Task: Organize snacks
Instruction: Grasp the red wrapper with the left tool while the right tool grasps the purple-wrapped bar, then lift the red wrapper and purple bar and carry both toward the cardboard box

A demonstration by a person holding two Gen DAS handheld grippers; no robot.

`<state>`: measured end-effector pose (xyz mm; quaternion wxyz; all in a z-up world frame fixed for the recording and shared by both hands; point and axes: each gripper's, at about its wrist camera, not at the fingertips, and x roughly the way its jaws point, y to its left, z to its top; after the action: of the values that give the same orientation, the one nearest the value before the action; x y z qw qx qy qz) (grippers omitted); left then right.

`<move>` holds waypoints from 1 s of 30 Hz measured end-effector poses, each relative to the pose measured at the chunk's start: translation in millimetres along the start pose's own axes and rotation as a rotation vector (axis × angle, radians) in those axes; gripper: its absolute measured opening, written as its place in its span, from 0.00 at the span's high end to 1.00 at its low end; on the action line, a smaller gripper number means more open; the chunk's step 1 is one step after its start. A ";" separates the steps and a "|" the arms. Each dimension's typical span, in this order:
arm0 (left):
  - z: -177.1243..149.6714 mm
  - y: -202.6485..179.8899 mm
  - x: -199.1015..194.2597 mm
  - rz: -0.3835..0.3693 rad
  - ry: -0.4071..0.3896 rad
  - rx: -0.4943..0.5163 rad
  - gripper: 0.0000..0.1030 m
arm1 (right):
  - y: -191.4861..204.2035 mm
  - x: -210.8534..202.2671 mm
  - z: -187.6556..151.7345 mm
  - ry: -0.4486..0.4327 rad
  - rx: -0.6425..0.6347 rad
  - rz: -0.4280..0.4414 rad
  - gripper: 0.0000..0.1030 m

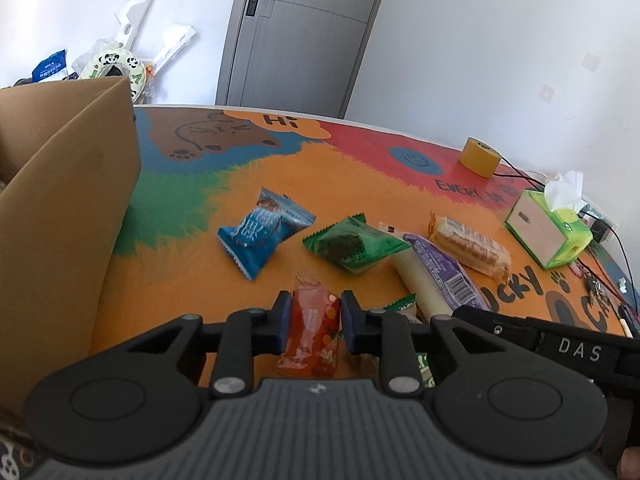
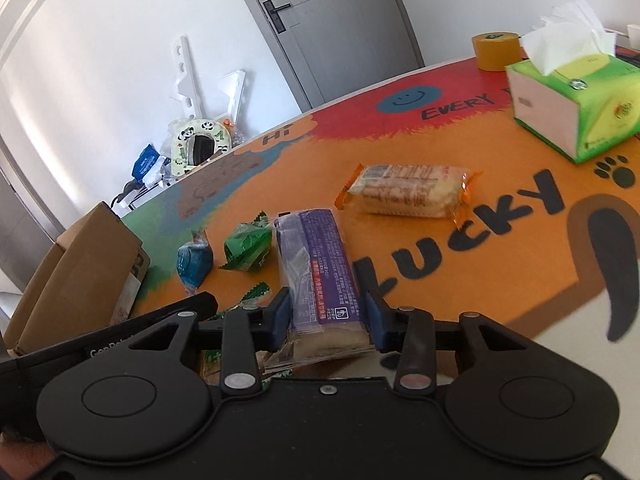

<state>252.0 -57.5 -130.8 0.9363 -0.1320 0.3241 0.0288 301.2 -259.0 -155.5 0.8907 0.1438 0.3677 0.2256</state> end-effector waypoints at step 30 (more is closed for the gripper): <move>-21.7 3.7 -33.6 0.015 0.027 0.024 0.63 | 1.4 -23.8 -18.3 -0.004 -0.002 -0.033 0.52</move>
<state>212.0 -58.6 -127.3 0.9331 -0.1189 0.3380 0.0299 272.7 -268.2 -153.4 0.8950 0.1371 0.3681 0.2111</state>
